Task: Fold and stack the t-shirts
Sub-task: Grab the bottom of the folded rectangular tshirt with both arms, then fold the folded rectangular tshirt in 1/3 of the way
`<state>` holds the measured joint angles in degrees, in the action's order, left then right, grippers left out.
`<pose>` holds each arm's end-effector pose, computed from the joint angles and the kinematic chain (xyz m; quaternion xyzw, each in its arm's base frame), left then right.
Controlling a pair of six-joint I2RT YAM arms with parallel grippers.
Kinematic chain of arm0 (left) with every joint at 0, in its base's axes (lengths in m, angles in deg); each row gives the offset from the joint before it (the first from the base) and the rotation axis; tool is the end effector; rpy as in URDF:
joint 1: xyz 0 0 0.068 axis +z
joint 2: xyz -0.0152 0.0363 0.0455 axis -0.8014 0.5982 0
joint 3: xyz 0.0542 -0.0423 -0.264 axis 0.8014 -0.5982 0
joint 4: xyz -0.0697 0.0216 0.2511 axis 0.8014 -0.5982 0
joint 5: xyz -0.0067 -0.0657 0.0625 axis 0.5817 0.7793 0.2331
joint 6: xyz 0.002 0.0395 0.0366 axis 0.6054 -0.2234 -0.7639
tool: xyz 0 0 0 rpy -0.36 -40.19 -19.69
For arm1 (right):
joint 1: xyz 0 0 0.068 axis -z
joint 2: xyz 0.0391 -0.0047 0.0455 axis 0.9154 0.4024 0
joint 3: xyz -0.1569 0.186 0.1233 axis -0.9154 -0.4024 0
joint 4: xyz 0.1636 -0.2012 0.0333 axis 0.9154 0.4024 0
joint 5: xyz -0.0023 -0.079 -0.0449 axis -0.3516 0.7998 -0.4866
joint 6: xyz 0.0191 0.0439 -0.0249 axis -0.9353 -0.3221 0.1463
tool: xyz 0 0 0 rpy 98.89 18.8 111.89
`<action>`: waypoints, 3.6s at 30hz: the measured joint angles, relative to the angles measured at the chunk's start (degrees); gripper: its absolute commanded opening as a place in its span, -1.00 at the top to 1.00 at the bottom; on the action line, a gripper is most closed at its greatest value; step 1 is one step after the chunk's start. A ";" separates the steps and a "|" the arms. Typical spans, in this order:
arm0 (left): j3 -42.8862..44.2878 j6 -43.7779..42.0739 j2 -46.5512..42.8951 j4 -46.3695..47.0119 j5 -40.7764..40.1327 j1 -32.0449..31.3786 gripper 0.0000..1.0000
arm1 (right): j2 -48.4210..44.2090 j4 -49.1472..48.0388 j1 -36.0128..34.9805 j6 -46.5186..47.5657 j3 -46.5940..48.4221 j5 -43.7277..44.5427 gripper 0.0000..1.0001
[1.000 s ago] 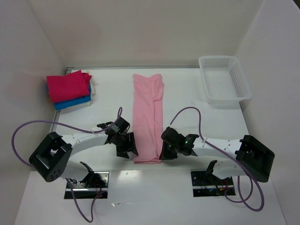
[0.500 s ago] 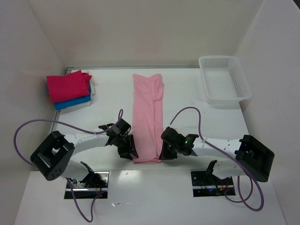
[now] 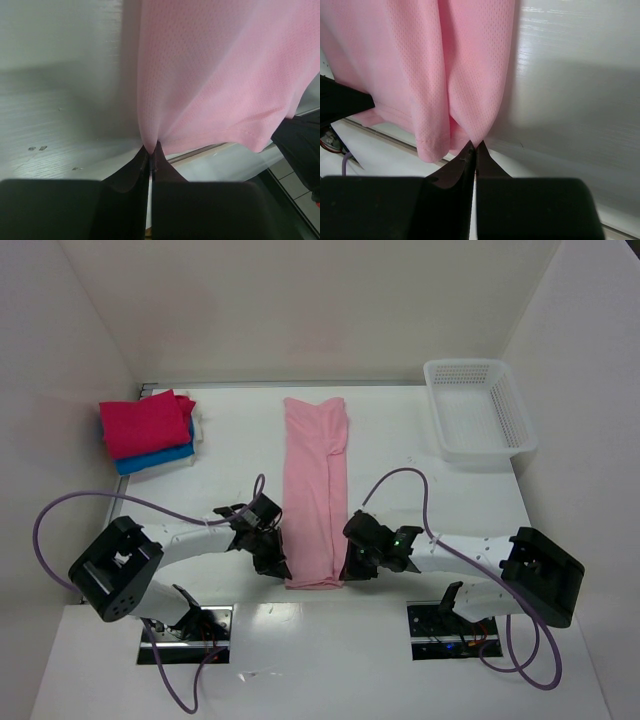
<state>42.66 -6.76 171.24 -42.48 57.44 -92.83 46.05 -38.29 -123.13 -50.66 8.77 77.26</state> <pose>0.1728 -0.1580 0.1377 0.1532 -0.9555 0.2520 0.0048 0.1191 0.1861 0.1474 0.0288 0.9649 0.2361 0.1115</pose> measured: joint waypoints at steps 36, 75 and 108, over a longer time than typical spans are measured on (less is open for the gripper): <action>31.47 -14.11 3.58 -6.96 -17.01 8.67 1.00 | 2.28 -0.24 23.53 17.91 21.71 5.73 1.00; 54.96 -28.47 35.82 -1.09 -7.63 22.29 -0.52 | 33.36 -10.20 31.66 24.43 40.51 4.88 0.39; 35.69 -31.22 21.76 6.66 3.22 16.01 0.44 | 31.92 -14.75 30.29 29.51 34.59 -7.88 0.83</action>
<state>78.36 -37.98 193.00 -35.82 60.66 -76.83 77.97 -53.04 -92.84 -21.15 43.36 69.38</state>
